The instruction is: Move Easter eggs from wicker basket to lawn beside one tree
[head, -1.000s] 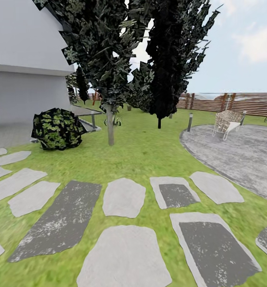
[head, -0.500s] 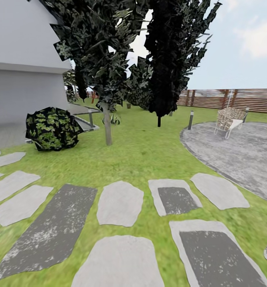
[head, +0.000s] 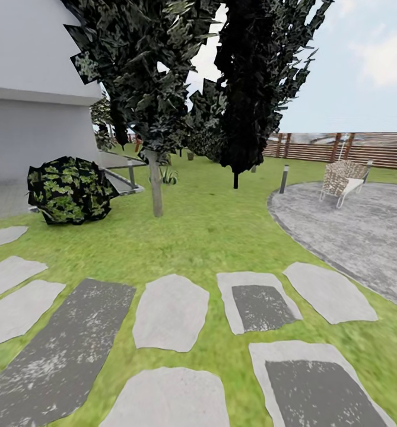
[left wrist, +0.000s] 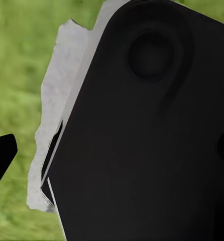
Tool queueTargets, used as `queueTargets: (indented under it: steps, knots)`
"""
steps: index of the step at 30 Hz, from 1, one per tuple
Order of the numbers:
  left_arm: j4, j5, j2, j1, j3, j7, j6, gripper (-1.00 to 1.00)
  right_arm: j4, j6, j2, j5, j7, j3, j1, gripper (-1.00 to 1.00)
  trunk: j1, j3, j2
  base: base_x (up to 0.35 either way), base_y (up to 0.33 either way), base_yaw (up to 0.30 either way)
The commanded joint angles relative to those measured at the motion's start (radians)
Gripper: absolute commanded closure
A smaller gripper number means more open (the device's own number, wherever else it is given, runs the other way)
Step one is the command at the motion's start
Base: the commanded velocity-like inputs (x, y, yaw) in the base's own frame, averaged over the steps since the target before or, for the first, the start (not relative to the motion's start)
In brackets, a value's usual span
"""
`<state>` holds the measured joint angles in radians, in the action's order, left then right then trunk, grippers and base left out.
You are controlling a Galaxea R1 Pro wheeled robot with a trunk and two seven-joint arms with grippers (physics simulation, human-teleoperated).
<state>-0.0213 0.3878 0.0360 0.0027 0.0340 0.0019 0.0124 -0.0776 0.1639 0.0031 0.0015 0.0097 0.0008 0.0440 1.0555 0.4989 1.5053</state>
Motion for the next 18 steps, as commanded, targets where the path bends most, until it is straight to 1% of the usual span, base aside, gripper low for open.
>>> queueTargets:
  steps: [1, 18]
  knots:
    - [-0.002, 0.003, 0.001, 0.000, 0.003, 0.000, 0.002, -1.00, 0.001, 0.003, 0.000, 0.000, 0.001, -0.001, 0.000, -1.00, 0.004, 0.004, 0.008, 0.310, -0.153, 0.000]
    - [-0.002, 0.005, 0.004, 0.000, 0.003, 0.001, 0.003, -1.00, 0.001, 0.003, 0.000, 0.000, 0.001, -0.001, 0.000, -1.00, 0.069, 0.057, 0.127, 0.309, -0.154, 0.000]
